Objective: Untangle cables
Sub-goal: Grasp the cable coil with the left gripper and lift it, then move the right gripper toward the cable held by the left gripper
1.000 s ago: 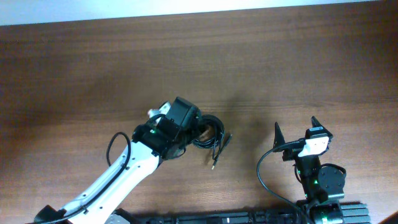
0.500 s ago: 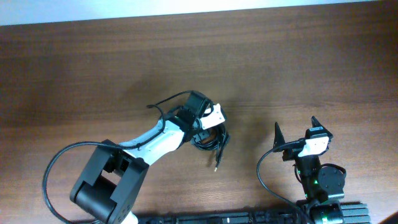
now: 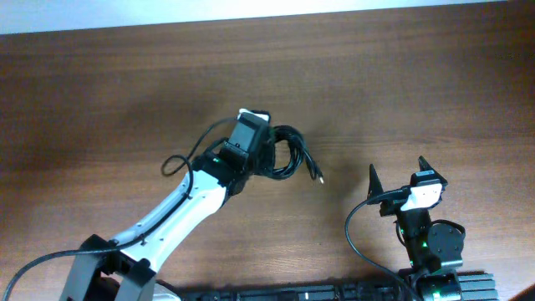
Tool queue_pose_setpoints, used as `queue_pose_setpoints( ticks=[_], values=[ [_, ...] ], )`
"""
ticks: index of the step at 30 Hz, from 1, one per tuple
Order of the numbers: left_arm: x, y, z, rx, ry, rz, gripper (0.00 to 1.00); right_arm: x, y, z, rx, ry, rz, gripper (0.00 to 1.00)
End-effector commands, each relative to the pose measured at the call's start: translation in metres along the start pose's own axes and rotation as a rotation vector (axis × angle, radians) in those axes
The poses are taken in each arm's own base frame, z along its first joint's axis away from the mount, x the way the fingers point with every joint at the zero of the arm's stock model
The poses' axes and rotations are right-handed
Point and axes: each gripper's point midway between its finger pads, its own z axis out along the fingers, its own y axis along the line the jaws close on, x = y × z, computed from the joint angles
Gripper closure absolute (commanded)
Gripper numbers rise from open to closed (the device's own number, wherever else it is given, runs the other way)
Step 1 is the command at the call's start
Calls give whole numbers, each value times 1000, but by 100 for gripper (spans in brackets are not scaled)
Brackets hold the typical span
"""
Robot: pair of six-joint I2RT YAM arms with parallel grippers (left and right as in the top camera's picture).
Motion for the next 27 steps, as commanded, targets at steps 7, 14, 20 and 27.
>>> queue_pose_setpoints(
  ticks=[7,14,20,27],
  values=[
    [-2,7,-9,-15,11,-252,100,2,0,0,1,2,2,0],
    [6,17,-10,-80,5,-1005,100,2,0,0,1,2,2,0],
    [7,18,-11,-81,11,-904,100,2,0,0,1,2,2,0],
    [2,16,-22,-58,-5,-792,100,-4,62,-11,-347,161,989,0]
  ],
)
